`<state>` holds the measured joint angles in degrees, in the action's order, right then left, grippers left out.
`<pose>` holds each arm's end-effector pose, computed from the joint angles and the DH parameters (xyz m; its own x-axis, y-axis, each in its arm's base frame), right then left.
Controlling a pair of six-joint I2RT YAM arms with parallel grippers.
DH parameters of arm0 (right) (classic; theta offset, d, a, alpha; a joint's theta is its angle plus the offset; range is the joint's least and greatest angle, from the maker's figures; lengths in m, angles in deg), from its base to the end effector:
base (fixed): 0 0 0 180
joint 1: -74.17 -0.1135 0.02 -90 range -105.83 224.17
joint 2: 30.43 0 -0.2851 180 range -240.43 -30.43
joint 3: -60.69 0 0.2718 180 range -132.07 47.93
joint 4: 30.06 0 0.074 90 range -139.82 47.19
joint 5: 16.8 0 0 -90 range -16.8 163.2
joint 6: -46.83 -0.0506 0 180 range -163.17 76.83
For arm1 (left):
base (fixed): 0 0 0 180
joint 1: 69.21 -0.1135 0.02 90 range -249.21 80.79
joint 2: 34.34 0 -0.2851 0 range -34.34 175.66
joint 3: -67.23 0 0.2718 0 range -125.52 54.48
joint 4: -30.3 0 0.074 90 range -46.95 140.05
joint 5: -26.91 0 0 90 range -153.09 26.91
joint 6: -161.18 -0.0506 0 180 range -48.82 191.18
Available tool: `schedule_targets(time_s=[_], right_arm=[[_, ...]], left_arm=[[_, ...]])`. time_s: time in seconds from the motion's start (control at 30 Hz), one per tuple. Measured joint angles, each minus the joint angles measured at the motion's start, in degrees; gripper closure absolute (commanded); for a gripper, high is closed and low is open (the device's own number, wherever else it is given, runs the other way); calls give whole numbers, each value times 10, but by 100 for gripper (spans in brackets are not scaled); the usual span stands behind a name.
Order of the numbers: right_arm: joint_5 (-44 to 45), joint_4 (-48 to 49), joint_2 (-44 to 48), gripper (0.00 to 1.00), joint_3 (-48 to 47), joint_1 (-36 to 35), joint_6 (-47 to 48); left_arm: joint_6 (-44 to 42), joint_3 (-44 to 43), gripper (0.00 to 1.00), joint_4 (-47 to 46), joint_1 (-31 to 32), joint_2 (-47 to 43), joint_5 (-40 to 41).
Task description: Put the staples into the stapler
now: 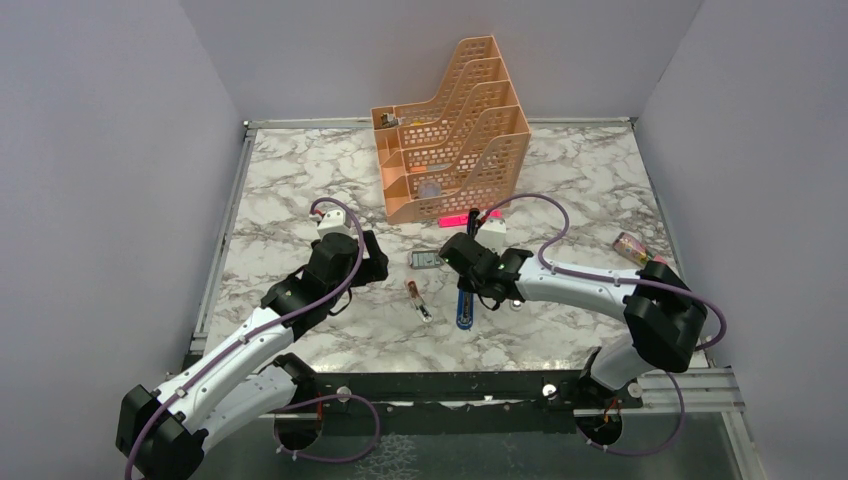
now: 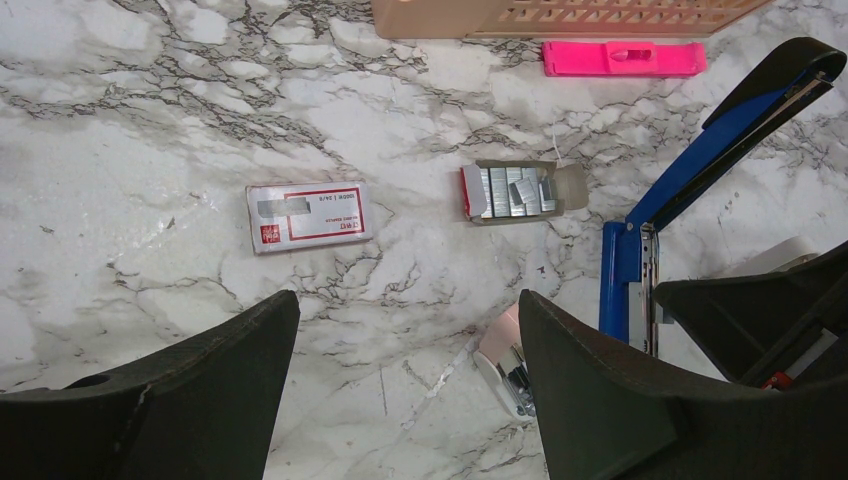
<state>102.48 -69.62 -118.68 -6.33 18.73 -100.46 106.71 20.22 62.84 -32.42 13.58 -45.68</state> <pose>0.2032 0.2514 0.1969 -0.7580 0.1933 -0.6229 0.1016 0.9784 0.1799 0.1714 -0.1093 0.2534 -0.5751 -0.2623 -0.7749 0.0458 0.9354 -0.3507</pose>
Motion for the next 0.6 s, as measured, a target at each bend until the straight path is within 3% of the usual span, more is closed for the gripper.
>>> schedule_targets(time_s=[0.6], right_arm=[[-4, 1, -12, 81, 0, 0, 0]], left_arm=[[0, 0, 18, 0, 0, 0, 0]])
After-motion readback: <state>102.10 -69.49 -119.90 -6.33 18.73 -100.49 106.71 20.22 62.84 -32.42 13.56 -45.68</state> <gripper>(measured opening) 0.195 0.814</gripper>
